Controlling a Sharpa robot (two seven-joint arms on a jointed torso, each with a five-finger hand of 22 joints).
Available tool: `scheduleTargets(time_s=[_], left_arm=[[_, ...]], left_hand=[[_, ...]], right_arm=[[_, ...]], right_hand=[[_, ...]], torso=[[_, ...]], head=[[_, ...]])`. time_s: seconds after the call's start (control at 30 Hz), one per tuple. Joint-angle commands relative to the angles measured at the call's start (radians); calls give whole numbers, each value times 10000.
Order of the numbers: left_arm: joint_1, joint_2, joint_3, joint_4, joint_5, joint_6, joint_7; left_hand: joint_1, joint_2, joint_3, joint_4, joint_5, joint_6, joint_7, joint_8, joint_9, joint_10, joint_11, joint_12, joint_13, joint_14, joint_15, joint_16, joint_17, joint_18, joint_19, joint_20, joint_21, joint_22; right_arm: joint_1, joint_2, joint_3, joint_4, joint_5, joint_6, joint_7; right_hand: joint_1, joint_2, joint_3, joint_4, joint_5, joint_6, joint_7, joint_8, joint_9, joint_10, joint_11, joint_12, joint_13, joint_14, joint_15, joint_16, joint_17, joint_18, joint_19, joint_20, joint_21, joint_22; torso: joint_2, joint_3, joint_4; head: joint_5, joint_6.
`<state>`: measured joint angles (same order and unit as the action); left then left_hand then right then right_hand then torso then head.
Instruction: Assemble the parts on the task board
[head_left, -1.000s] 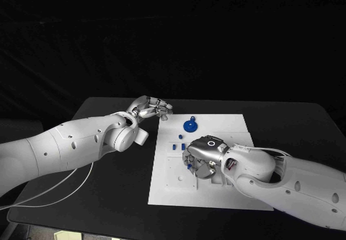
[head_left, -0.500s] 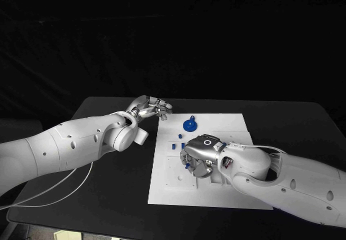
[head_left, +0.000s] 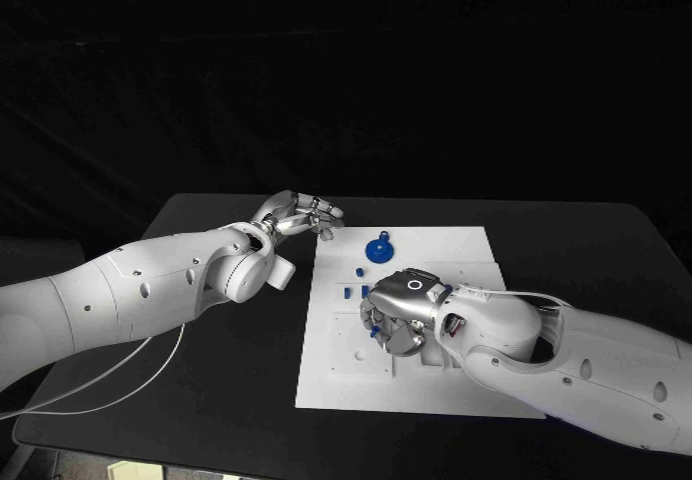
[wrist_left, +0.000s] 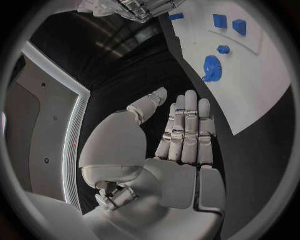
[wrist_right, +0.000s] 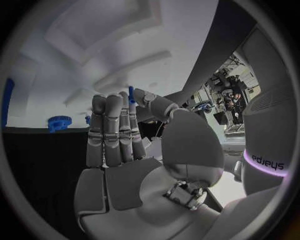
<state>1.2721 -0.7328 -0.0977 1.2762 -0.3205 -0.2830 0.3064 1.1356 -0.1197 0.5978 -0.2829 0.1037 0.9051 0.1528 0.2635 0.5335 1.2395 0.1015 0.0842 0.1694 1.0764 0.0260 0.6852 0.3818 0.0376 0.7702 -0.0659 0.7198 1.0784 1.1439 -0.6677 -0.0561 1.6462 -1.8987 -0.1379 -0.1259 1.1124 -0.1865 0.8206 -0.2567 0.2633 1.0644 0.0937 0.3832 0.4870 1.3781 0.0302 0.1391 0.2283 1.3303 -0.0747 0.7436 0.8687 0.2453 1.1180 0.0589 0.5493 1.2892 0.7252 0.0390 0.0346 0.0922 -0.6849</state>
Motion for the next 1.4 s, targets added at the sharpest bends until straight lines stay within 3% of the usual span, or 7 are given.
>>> scheduleTargets(time_s=[0.03, 0.47, 1.4], left_arm=[[8, 11, 6, 23, 38, 138, 43], [8, 1, 6, 34, 38, 137, 45], [8, 4, 6, 32, 37, 123, 48]], left_hand=[[-25, 93, -59, -24, -7, -81, 22, 48, -14, 27, 28, -41, -9, 60, 19, -70, 15, 9, -12, -49, -36, 17], [-19, 94, -58, -27, -7, -85, 23, 50, -16, 25, 29, -46, -11, 62, 19, -88, 40, 11, -12, -49, -42, 22], [-18, 95, -59, -28, -7, -87, 24, 53, -20, 25, 30, -50, -12, 65, 21, -113, 74, 11, -12, -48, -50, 29]], right_arm=[[-10, -48, -1, 66, -192, -179, -28], [90, -285, 1, 416, -693, 35, -295], [92, -129, 1, 225, -698, 519, -327]], right_hand=[[59, -53, 66, -21, -76, 66, -9, 17, 41, 112, -9, 14, 28, 25, -39, 55, -17, 165, 61, -41, 45, 13], [73, -77, 81, -54, -110, 105, -27, 30, 84, 161, -29, 25, 72, 35, -59, 131, -24, 165, 94, -62, 80, 35], [56, -92, 93, -50, -110, 117, -33, 27, 115, 179, -38, 20, 103, 30, -68, 191, -31, 165, 109, -71, 102, 51]], torso=[[-1, 1, -3], [-3, -12, -4], [0, 5, -3]], head=[[9, 0], [34, -14], [98, -117]])
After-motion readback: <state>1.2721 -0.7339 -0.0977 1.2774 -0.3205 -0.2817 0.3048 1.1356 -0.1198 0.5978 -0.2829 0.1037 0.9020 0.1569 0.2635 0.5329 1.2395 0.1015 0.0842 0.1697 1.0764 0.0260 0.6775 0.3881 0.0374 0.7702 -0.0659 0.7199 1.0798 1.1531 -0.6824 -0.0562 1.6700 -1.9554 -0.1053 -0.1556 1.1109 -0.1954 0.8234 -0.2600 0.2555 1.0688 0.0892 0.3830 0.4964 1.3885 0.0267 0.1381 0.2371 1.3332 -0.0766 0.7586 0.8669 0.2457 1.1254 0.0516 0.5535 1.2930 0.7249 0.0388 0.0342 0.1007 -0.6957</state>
